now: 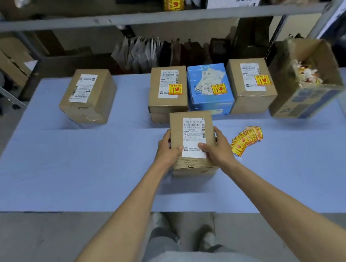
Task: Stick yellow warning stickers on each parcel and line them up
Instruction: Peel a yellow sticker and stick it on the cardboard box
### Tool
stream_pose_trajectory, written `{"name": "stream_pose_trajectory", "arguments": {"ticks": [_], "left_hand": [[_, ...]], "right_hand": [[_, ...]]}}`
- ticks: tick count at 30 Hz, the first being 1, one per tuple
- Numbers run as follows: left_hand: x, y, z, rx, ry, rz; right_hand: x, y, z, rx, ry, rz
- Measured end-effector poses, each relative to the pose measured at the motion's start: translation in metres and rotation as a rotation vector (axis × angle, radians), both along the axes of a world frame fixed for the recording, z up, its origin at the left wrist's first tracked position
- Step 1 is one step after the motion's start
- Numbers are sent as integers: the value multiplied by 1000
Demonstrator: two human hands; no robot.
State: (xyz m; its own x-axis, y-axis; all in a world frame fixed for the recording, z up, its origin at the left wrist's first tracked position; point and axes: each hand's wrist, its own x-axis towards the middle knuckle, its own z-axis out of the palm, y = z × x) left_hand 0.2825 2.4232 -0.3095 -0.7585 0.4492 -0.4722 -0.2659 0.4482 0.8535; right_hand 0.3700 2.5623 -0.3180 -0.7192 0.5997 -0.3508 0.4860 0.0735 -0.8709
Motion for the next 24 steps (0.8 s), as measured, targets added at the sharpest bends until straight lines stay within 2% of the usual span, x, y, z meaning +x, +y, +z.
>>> {"name": "stream_pose_trajectory", "arguments": {"ticks": [24], "left_hand": [[-5,35,-20,-72,57,12]], "right_hand": [[3,32,-4,-57,95,-15]]}}
